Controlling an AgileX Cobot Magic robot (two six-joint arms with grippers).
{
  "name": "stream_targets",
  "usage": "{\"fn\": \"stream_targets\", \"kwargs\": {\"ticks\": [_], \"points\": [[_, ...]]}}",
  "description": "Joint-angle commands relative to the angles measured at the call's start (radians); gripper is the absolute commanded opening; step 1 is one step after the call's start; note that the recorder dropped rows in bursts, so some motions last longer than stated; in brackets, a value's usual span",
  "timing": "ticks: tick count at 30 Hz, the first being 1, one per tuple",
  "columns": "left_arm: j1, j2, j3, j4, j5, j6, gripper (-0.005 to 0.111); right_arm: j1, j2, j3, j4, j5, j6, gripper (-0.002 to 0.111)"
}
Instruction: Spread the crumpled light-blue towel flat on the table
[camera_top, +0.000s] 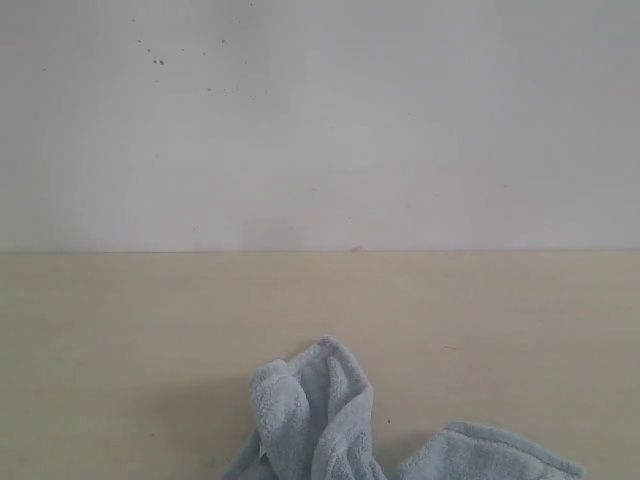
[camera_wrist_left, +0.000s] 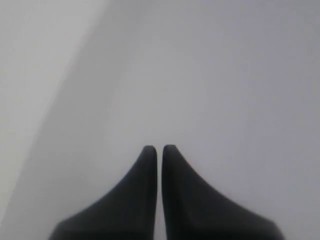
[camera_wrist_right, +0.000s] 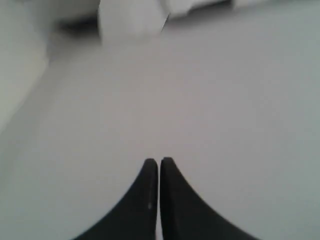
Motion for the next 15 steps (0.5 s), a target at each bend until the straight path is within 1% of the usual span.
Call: {"fn": "stream_targets", "kwargs": {"ticks": [1, 3, 4, 5, 6, 7, 8, 9, 10, 12, 13, 15], "points": [[0.000, 0.384, -0.116, 0.218, 0.431, 0.086, 0.004, -0.001, 0.360, -0.077, -0.180, 0.446, -0.133, 0.001], [0.000, 0.551, -0.159, 0.218, 0.493, 0.096, 0.004, -0.001, 0.551, -0.077, -0.180, 0.450, -0.149, 0.001], [0.000, 0.641, -0.184, 0.218, 0.550, 0.096, 0.004, -0.001, 0.648, -0.077, -0.180, 0.468, -0.134, 0.001], [0.000, 0.724, -0.209, 0.218, 0.623, 0.096, 0.004, -0.001, 0.738, -0.080, -0.180, 0.533, -0.116, 0.001], [0.000, 0.787, -0.228, 0.218, 0.694, 0.096, 0.004, -0.001, 0.822, -0.093, -0.176, 0.662, -0.082, 0.001], [0.000, 0.856, -0.253, 0.216, 0.799, 0.096, 0.004, -0.001, 0.908, -0.118, -0.166, 0.824, -0.032, 0.001], [0.000, 0.920, -0.276, 0.203, 0.900, 0.085, 0.004, -0.001, 0.977, -0.143, -0.165, 0.961, 0.019, 0.001], [0.000, 0.975, -0.292, 0.175, 0.970, 0.066, 0.004, -0.001, 1.061, -0.172, -0.160, 1.107, 0.062, 0.001], [0.000, 1.022, -0.306, 0.117, 1.031, 0.040, 0.004, -0.001, 1.136, -0.194, -0.129, 1.195, 0.069, 0.001], [0.000, 1.086, -0.317, -0.025, 1.110, 0.043, 0.004, -0.001, 1.230, -0.223, -0.023, 1.271, -0.021, 0.001], [0.000, 1.111, -0.317, -0.126, 1.148, 0.090, 0.004, -0.001, 1.263, -0.230, 0.067, 1.302, -0.113, 0.001], [0.000, 1.141, -0.317, -0.328, 1.213, 0.277, 0.004, -0.001, 1.299, -0.232, 0.225, 1.338, -0.272, 0.001]]}}
